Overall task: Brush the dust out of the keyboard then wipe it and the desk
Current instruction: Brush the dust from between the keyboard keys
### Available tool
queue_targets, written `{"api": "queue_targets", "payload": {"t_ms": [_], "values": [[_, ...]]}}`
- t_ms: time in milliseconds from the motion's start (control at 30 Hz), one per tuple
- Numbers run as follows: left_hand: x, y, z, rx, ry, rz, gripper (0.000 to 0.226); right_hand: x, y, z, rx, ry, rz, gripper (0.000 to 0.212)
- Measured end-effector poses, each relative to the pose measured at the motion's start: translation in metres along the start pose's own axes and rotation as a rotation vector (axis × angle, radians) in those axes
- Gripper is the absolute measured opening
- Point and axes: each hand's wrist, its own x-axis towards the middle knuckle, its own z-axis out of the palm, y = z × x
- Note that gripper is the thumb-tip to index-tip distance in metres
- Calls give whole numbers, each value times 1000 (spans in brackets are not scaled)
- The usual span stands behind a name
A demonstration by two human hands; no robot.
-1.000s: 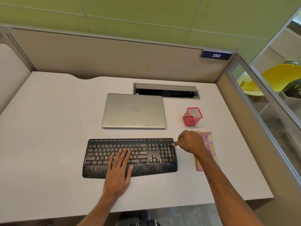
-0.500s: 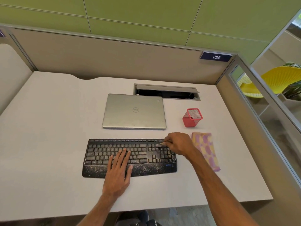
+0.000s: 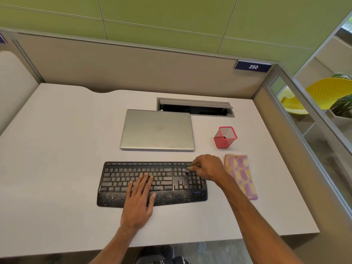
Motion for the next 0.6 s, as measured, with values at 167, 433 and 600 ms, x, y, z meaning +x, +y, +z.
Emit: {"api": "queue_targets", "payload": {"t_ms": [167, 433, 600], "values": [[0, 0, 2, 6, 0, 0, 69, -5, 10, -4, 234, 150, 330, 23], [-1, 0, 2, 10, -5, 4, 70, -4, 8, 3, 240, 87, 408, 26], [0, 0, 1, 4, -9, 0, 70, -6, 8, 1, 278, 148, 426, 21]]}}
